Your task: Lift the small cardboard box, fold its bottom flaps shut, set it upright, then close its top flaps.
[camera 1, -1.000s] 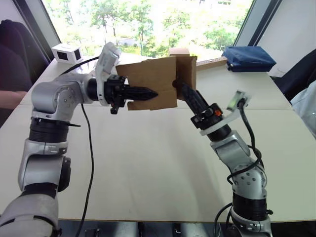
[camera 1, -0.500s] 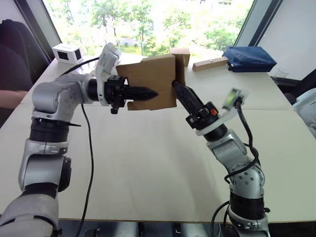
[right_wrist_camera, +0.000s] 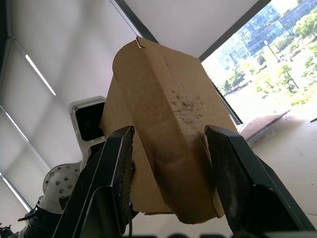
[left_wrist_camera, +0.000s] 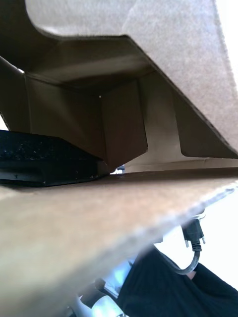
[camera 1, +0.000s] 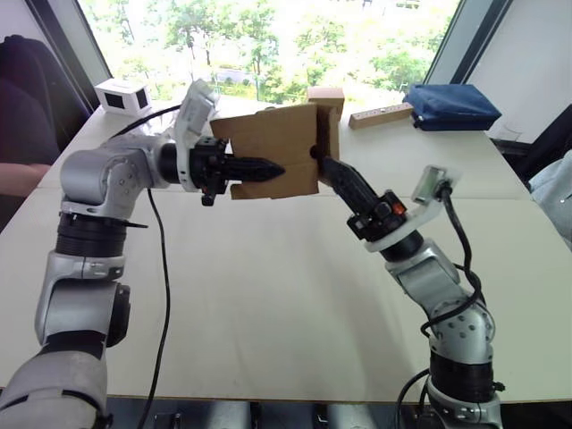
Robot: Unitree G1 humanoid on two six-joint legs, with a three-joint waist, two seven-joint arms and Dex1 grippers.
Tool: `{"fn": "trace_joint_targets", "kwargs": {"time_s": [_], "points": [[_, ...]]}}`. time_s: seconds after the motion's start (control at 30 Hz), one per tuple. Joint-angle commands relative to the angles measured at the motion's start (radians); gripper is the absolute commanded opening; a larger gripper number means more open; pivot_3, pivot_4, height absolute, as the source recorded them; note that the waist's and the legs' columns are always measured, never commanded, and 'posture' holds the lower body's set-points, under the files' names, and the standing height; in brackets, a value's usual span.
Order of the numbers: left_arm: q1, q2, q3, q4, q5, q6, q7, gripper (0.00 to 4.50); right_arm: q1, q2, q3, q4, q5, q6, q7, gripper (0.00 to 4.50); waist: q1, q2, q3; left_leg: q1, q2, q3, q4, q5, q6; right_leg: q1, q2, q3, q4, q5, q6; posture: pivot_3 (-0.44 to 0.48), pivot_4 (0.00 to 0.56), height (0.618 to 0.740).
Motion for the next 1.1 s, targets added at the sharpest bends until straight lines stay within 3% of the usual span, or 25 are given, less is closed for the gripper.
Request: {"fn": "trace_joint_targets", "kwargs": {"time_s": [0.03, 0.17, 0.3, 0.77, 0.8, 0.83, 0.97, 1.1], "points": [[-0.022, 0.007, 0.012, -0.012, -0.003, -0.017, -0.009, 0.0, 0.0, -0.02, -0.026, -0.061, 0.038, -0.007, 0.008, 2.36, 0.0, 0.0, 0.0, 0.0, 0.0, 0.0, 0.0, 0.0, 0.0, 0.0, 0.0, 0.0, 0.0, 0.0, 0.0, 0.0, 0.15, 0.74], [-0.022, 0.007, 0.012, -0.013, -0.005, -0.016, -0.01, 0.0, 0.005, -0.021, -0.044, -0.063, 0.067, -0.016, -0.001, 2.36, 0.0, 0.0, 0.0, 0.0, 0.0, 0.0, 0.0, 0.0, 0.0, 0.0, 0.0, 0.0, 0.0, 0.0, 0.0, 0.0, 0.15, 0.74], [-0.021, 0.007, 0.011, -0.013, -0.005, -0.017, -0.014, 0.0, 0.009, -0.004, -0.055, -0.058, 0.113, -0.025, -0.01, 3.46, 0.0, 0.0, 0.0, 0.0, 0.0, 0.0, 0.0, 0.0, 0.0, 0.0, 0.0, 0.0, 0.0, 0.0, 0.0, 0.0, 0.15, 0.74], [-0.02, 0.004, 0.015, -0.025, -0.009, -0.01, -0.009, 0.0, -0.035, 0.118, -0.07, 0.023, 0.227, -0.093, -0.084, 3.46, -0.001, 0.0, 0.0, 0.0, 0.0, 0.0, 0.0, 0.0, 0.0, 0.0, 0.0, 0.0, 0.0, 0.0, 0.0, 0.0, 0.15, 0.74], [-0.02, 0.004, 0.015, -0.026, -0.01, -0.009, -0.008, 0.0, -0.034, 0.119, -0.067, 0.024, 0.225, -0.092, -0.084, 2.95, -0.001, 0.0, 0.0, 0.0, 0.0, 0.0, 0.0, 0.0, 0.0, 0.0, 0.0, 0.0, 0.0, 0.0, 0.0, 0.0, 0.15, 0.74], [-0.019, 0.004, 0.015, -0.027, -0.01, -0.009, -0.008, 0.0, -0.034, 0.121, -0.065, 0.025, 0.224, -0.093, -0.085, 2.83, -0.001, 0.0, 0.0, 0.0, 0.0, 0.0, 0.0, 0.0, 0.0, 0.0, 0.0, 0.0, 0.0, 0.0, 0.0, 0.0, 0.15, 0.74], [-0.017, 0.004, 0.016, -0.033, -0.014, -0.004, -0.005, 0.0, -0.037, 0.122, -0.057, 0.038, 0.208, -0.092, -0.084, 1.26, 0.0, 0.0, 0.0, 0.0, 0.0, 0.0, 0.0, 0.0, 0.0, 0.0, 0.0, 0.0, 0.0, 0.0, 0.0, 0.0, 0.15, 0.74], [-0.018, 0.002, 0.016, -0.033, -0.015, -0.003, -0.004, 0.0, -0.041, 0.117, -0.04, 0.041, 0.19, -0.084, -0.071, 1.26, -0.001, 0.0, 0.0, 0.0, 0.0, 0.0, 0.0, 0.0, 0.0, 0.0, 0.0, 0.0, 0.0, 0.0, 0.0, 0.0, 0.15, 0.74]]}}
